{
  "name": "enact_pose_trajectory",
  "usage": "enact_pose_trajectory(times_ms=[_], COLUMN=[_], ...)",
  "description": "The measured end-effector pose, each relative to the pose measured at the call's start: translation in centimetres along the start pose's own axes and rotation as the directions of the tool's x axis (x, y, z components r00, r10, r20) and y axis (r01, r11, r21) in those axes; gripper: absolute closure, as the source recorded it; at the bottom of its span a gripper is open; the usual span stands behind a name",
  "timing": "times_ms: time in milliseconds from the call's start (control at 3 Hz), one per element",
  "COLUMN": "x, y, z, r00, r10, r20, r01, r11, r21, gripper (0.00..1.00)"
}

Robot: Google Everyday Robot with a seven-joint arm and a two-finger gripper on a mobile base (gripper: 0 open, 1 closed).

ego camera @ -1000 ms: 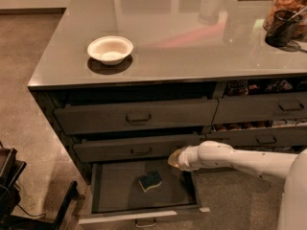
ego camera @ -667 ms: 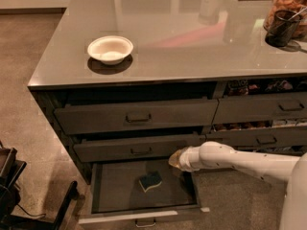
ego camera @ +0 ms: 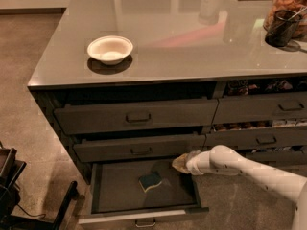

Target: Pick sponge from bottom drawer and place on counter

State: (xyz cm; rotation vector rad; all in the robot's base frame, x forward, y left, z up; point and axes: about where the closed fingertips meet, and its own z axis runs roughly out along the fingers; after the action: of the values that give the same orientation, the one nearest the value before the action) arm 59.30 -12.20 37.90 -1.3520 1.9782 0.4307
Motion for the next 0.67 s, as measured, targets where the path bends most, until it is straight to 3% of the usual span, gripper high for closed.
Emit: enact_pose_trajectory(times_ms=[333, 667], x=[1.27, 1.40], y=[-0.43, -0.59], z=[0.88, 1.11], r00=[0.991, 0.990], r10=[0.101, 0.107], r20=[0.088, 0.091], r01=[-0.098, -0.104], r11=[0.9945, 0.9937], r21=[-0.037, -0.041], gripper=[1.00, 1.00])
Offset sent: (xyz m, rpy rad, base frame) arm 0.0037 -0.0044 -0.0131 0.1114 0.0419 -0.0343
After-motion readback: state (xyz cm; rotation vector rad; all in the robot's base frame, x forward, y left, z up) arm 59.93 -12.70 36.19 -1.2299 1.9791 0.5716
